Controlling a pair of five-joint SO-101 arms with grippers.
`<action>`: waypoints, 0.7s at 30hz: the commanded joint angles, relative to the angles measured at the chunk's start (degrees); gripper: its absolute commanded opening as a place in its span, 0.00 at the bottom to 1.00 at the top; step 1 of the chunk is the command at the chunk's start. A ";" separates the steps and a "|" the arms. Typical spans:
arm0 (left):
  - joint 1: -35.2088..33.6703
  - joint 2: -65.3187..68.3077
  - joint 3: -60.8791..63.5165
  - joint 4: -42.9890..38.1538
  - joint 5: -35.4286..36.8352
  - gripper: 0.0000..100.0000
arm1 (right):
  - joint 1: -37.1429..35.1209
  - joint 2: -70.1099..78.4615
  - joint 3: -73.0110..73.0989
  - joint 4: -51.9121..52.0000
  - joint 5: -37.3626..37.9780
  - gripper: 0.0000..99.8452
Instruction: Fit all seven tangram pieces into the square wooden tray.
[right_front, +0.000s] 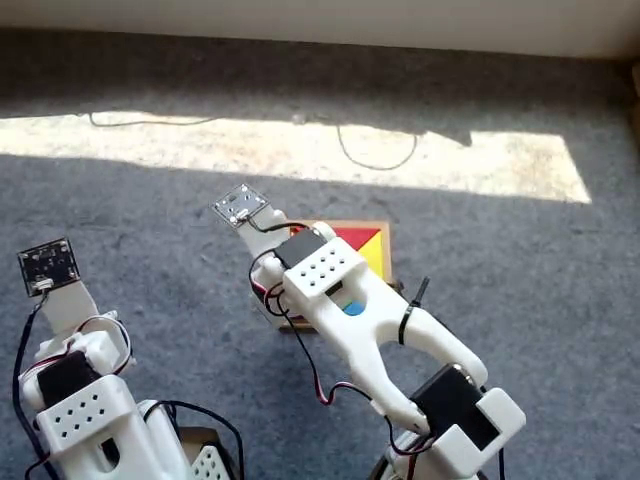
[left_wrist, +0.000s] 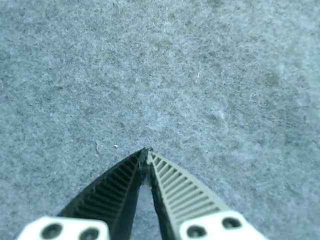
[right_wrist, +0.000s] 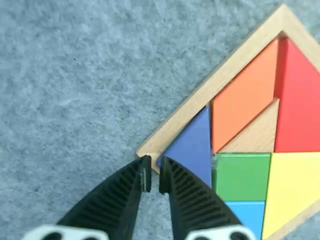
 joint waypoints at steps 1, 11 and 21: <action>-0.31 -0.57 -0.22 -0.88 -0.35 0.02 | -0.13 3.21 -0.48 -0.48 0.79 0.01; -0.31 -0.57 -0.22 -0.88 -0.35 0.02 | 0.13 11.82 -1.10 -0.75 4.57 0.01; -0.31 -0.57 -0.22 -0.88 -0.35 0.02 | 0.22 -0.40 -0.48 -0.84 4.48 0.01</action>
